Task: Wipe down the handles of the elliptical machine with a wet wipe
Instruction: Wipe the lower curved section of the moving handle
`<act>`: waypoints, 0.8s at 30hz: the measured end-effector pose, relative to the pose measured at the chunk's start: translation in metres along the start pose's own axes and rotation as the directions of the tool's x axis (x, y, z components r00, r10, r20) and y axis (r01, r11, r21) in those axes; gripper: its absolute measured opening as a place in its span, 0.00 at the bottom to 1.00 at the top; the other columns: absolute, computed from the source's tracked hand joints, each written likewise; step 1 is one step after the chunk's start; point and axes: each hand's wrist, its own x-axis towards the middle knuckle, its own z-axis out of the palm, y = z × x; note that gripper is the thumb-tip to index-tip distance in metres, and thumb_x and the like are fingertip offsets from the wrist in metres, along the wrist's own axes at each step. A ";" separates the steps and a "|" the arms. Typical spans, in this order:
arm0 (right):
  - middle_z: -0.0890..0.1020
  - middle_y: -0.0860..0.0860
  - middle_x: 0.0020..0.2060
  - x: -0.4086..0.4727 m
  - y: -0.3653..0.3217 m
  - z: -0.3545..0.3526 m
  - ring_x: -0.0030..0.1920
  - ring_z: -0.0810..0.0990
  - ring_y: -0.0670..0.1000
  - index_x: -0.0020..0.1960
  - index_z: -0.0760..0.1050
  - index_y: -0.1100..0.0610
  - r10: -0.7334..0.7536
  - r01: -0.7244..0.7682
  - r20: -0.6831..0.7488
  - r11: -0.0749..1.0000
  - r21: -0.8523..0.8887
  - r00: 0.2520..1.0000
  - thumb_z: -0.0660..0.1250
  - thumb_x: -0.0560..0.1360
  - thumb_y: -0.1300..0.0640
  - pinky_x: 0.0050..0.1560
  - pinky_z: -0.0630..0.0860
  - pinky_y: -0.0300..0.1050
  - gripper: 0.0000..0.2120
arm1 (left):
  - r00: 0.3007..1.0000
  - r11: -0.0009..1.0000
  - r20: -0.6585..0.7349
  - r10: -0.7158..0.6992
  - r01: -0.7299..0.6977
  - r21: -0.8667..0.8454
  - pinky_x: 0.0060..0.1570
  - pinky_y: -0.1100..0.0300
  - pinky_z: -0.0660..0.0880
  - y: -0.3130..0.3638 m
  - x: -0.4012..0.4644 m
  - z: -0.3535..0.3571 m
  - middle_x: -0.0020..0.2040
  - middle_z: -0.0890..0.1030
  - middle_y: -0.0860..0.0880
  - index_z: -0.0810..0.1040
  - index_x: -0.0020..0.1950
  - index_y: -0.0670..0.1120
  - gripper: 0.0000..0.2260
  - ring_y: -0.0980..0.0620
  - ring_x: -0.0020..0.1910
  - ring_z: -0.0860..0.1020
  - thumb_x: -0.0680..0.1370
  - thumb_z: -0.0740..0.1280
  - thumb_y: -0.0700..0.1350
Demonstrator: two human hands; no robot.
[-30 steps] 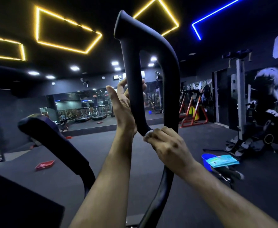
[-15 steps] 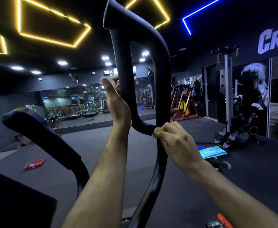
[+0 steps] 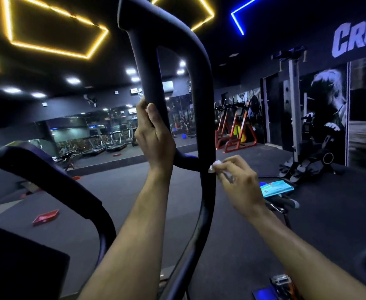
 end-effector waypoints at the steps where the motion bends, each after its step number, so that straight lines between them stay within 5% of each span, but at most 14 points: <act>1: 0.79 0.50 0.45 0.005 -0.003 0.000 0.42 0.79 0.44 0.51 0.85 0.57 0.048 -0.046 -0.073 0.998 0.030 0.996 0.75 0.75 0.65 0.44 0.75 0.32 0.06 | 1.000 1.000 0.014 -0.012 0.012 -0.023 0.40 0.43 0.79 0.000 0.000 -0.001 0.43 0.85 0.52 0.76 0.63 0.47 0.19 0.47 0.41 0.85 0.86 0.52 0.57; 6: 0.82 0.47 0.41 -0.006 -0.007 0.022 0.41 0.78 0.35 0.49 0.83 0.56 0.293 -0.268 -0.132 0.947 0.178 0.947 0.75 0.74 0.66 0.41 0.70 0.27 0.08 | 0.999 1.000 0.039 -0.011 0.012 -0.019 0.43 0.47 0.82 0.003 -0.001 0.001 0.43 0.83 0.69 0.75 0.64 0.42 0.17 0.57 0.44 0.87 0.88 0.53 0.50; 11: 0.83 0.46 0.40 -0.040 0.010 0.026 0.40 0.80 0.36 0.47 0.83 0.51 0.367 -0.359 -0.020 0.917 0.173 0.930 0.76 0.73 0.65 0.40 0.73 0.35 0.10 | 1.000 0.999 0.017 -0.001 0.001 -0.041 0.42 0.48 0.82 -0.001 -0.001 0.001 0.42 0.85 0.62 0.76 0.64 0.40 0.18 0.58 0.44 0.87 0.87 0.54 0.51; 15: 0.86 0.46 0.45 -0.017 0.000 0.027 0.46 0.84 0.44 0.52 0.84 0.50 0.420 -0.386 -0.059 0.874 0.296 0.906 0.73 0.76 0.63 0.45 0.80 0.42 0.10 | 1.000 0.998 0.003 0.006 -0.006 -0.064 0.43 0.49 0.83 0.001 -0.001 0.001 0.44 0.85 0.55 0.76 0.64 0.39 0.19 0.57 0.44 0.87 0.87 0.54 0.51; 20: 0.87 0.41 0.44 -0.030 -0.001 0.039 0.45 0.83 0.39 0.51 0.83 0.44 0.527 -0.481 -0.025 0.792 0.376 0.849 0.71 0.76 0.65 0.48 0.80 0.42 0.15 | 1.000 0.998 0.017 -0.011 0.012 -0.061 0.41 0.57 0.80 0.003 -0.001 0.000 0.41 0.85 0.65 0.76 0.64 0.39 0.20 0.57 0.43 0.87 0.87 0.54 0.52; 24: 0.87 0.42 0.42 -0.052 0.013 0.038 0.45 0.86 0.43 0.48 0.84 0.44 0.603 -0.588 0.087 0.721 0.366 0.793 0.74 0.76 0.62 0.52 0.83 0.55 0.12 | 0.999 0.998 0.025 -0.028 0.029 -0.056 0.44 0.49 0.82 0.003 -0.001 0.001 0.41 0.85 0.64 0.76 0.63 0.40 0.20 0.57 0.43 0.87 0.86 0.54 0.53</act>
